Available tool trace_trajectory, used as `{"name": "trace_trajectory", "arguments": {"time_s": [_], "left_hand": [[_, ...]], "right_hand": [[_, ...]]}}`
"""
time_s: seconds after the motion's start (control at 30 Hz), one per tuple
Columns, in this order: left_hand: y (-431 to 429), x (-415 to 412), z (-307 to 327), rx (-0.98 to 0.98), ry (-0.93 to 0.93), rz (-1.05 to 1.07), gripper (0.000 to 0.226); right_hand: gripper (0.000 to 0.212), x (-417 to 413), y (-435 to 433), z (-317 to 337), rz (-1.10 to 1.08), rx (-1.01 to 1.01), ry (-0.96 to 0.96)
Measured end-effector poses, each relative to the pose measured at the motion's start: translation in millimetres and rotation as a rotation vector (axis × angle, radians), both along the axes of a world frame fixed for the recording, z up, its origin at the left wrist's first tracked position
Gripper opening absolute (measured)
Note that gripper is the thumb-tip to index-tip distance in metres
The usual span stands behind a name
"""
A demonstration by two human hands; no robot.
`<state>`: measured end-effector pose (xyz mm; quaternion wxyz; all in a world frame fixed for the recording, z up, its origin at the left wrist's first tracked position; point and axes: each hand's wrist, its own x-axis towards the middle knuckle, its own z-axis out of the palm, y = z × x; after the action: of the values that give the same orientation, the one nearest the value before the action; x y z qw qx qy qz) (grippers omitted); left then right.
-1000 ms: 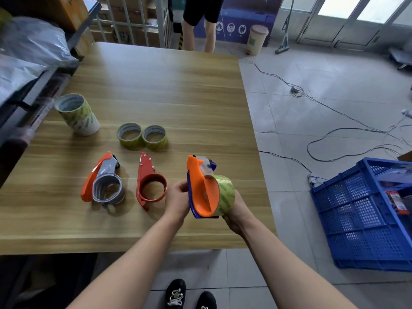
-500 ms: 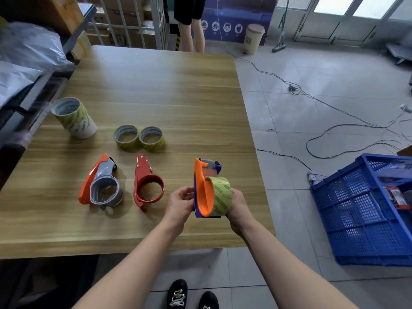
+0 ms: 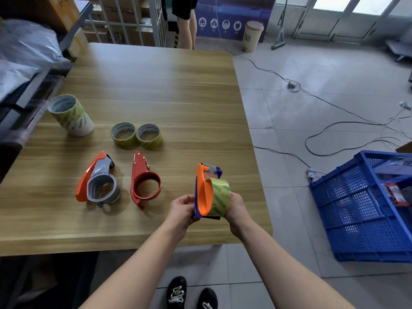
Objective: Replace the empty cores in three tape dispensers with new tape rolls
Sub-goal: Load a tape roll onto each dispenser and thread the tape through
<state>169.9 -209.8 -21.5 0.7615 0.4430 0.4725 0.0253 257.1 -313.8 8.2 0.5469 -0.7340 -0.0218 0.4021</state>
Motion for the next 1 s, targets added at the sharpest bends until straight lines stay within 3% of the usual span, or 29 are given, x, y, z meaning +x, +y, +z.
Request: {"name": "trace_trajectory", "arguments": {"time_s": [0.37, 0.57, 0.7, 0.87, 1.0], "left_hand": [[-11.5, -15.4, -9.2, -0.101, 0.060, -0.007, 0.025], [-15.0, -29.1, -19.3, -0.163, 0.044, -0.019, 0.018], [-19.8, -34.4, -25.4, -0.052, 0.121, -0.137, 0.010], [-26.0, -37.9, -38.4, 0.086, 0.289, -0.206, 0.019], [-28.6, -37.8, -43.9, 0.304, 0.395, -0.359, 0.008]], "right_hand": [[0.017, -6.1, -8.7, -20.0, -0.027, -0.042, 0.033], [0.019, -14.0, -15.5, -37.7, -0.059, -0.065, 0.029], [0.024, -21.6, -22.5, -57.6, -0.045, -0.100, 0.048], [0.016, -31.8, -26.8, -77.1, -0.020, -0.201, -0.023], [0.012, -38.2, -27.4, -85.8, 0.014, -0.269, -0.078]]}}
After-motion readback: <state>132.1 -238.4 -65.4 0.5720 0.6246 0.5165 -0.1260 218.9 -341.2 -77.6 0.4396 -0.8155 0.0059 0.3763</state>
